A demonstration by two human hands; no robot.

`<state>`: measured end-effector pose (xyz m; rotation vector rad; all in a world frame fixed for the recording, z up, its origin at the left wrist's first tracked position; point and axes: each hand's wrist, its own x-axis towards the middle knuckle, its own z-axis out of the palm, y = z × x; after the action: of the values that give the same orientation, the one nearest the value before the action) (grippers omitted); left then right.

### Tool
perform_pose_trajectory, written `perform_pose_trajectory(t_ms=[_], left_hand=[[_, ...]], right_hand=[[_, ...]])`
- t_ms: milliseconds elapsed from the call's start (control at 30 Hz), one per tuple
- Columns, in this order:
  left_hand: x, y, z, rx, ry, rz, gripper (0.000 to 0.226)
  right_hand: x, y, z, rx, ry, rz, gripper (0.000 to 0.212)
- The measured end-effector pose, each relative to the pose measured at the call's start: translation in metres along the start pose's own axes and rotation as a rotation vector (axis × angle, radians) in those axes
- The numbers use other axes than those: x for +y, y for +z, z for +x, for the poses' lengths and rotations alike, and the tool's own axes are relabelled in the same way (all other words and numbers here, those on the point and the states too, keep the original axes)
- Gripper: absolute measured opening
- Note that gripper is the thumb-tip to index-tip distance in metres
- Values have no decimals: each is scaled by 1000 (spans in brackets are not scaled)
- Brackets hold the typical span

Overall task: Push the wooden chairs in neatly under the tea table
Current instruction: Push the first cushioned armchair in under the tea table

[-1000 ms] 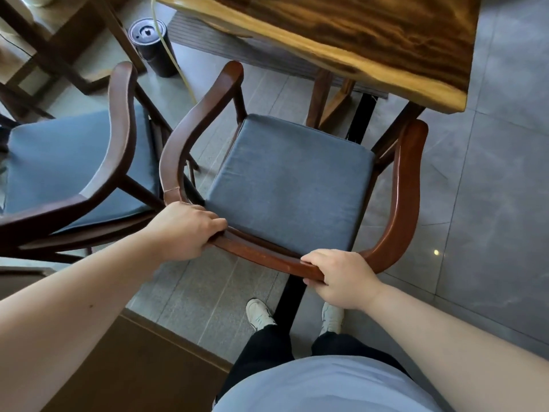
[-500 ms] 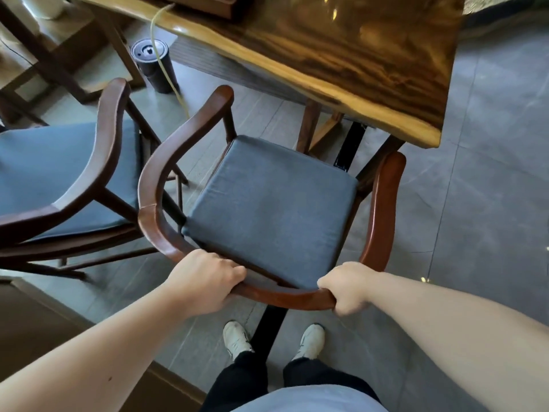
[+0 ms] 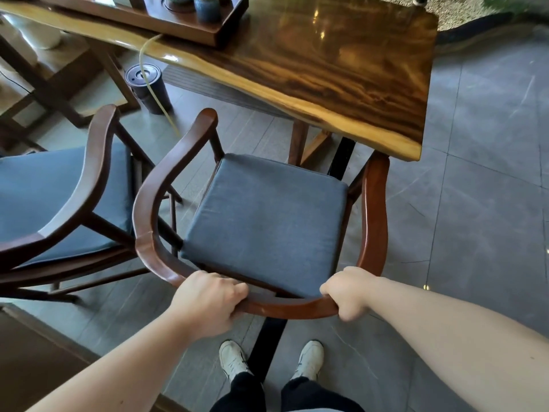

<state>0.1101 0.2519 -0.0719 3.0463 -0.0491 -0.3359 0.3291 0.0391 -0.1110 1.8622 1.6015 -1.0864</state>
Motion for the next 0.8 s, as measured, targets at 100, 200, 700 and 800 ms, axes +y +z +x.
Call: perform_pose_trajectory(t_ms=[100, 200, 700, 800], left_hand=[[13, -4, 16, 51, 4, 3, 27], [23, -6, 27, 67, 14, -3, 23], [-42, -7, 8, 83, 182, -45, 26], [-60, -1, 1, 81, 223, -80, 26]], right_hand=[[19, -1, -7, 4, 10, -17, 17], [32, 2, -10, 24, 11, -23, 19], [-29, -5, -28, 561, -122, 391, 67], [-43, -4, -21, 546, -49, 473, 64]])
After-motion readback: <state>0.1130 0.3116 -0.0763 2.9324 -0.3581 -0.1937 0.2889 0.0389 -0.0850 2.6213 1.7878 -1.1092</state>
